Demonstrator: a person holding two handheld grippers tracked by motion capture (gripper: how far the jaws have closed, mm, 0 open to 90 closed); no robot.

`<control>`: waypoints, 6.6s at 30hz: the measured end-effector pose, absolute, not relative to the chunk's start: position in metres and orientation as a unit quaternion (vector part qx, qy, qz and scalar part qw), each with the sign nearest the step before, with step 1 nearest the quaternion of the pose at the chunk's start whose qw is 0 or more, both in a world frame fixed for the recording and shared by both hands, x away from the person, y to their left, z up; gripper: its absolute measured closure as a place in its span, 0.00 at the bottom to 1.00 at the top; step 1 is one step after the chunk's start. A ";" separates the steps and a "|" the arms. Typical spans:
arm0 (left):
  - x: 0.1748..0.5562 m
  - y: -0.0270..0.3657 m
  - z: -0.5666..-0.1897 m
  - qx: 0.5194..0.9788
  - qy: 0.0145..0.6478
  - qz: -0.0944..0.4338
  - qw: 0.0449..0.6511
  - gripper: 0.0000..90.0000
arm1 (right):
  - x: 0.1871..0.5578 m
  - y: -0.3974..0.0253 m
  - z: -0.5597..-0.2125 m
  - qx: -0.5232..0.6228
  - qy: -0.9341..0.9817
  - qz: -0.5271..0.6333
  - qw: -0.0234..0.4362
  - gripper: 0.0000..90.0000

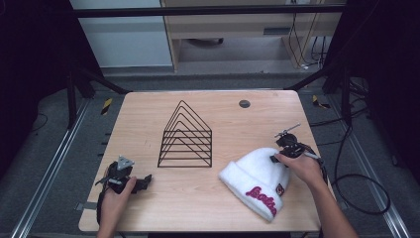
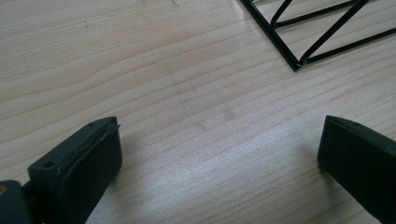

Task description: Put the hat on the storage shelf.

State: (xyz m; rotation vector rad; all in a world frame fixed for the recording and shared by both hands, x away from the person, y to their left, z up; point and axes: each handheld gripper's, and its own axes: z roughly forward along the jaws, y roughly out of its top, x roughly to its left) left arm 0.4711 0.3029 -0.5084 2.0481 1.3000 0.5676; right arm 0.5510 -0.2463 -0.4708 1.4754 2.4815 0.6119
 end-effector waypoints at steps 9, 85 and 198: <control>0.471 0.303 -0.509 0.778 0.495 0.216 0.321 0.00 | 0.551 -0.246 -0.472 0.494 0.841 0.204 0.087 0.79; 0.464 0.236 -0.302 0.788 0.319 0.230 0.474 0.05 | 0.474 -0.168 -0.185 0.225 0.763 0.516 0.319 0.94; 0.535 0.244 -0.342 0.774 0.386 0.214 0.454 0.80 | 0.565 -0.043 -0.227 0.206 0.796 0.524 0.222 0.92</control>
